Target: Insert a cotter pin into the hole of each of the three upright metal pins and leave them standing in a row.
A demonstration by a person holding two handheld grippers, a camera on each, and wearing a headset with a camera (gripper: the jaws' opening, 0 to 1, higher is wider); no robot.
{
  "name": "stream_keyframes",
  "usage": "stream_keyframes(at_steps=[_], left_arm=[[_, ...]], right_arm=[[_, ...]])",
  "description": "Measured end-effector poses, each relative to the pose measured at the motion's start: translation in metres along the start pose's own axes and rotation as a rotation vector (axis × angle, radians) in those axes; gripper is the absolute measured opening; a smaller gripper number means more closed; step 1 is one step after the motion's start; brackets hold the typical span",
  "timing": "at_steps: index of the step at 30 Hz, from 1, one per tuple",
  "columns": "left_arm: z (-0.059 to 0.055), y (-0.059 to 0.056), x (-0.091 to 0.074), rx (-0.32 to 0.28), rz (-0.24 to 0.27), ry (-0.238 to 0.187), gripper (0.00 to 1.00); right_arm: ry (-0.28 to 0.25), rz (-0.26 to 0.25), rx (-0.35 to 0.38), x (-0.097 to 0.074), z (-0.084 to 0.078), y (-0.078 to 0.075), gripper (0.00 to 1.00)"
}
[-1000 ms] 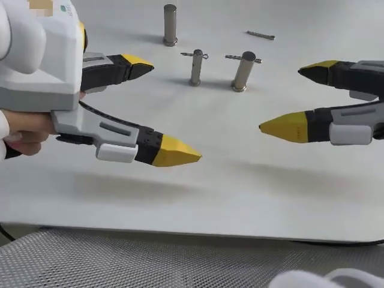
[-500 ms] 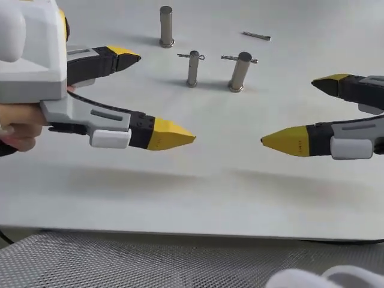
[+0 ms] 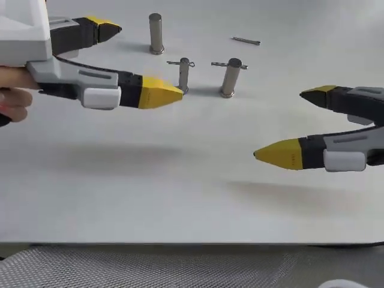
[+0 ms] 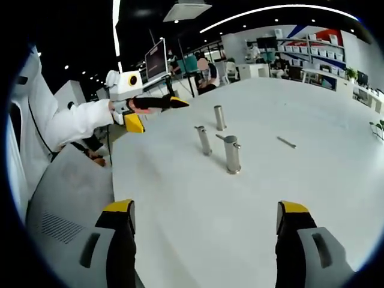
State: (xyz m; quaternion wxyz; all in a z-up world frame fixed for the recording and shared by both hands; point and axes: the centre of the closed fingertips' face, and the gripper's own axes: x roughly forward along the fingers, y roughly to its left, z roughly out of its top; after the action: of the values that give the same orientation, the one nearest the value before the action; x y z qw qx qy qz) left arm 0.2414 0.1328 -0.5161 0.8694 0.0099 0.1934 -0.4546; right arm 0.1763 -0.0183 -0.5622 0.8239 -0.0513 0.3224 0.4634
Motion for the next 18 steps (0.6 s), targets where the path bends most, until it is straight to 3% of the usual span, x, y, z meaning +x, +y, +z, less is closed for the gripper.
stream_keyframes(at_steps=[6, 11, 18], left_arm=[[0.012, 0.025, 0.012, -0.003, 0.037, -0.041, 0.99], [0.026, 0.039, 0.022, 0.012, 0.057, -0.075, 0.99], [0.037, 0.061, 0.037, 0.029, 0.1, -0.102, 0.83]], right_arm=[[0.01, 0.009, -0.001, 0.0, -0.001, 0.002, 0.95], [0.015, 0.012, -0.003, 0.0, -0.001, 0.002, 0.94], [0.017, 0.012, -0.007, -0.001, -0.001, 0.003, 0.93]])
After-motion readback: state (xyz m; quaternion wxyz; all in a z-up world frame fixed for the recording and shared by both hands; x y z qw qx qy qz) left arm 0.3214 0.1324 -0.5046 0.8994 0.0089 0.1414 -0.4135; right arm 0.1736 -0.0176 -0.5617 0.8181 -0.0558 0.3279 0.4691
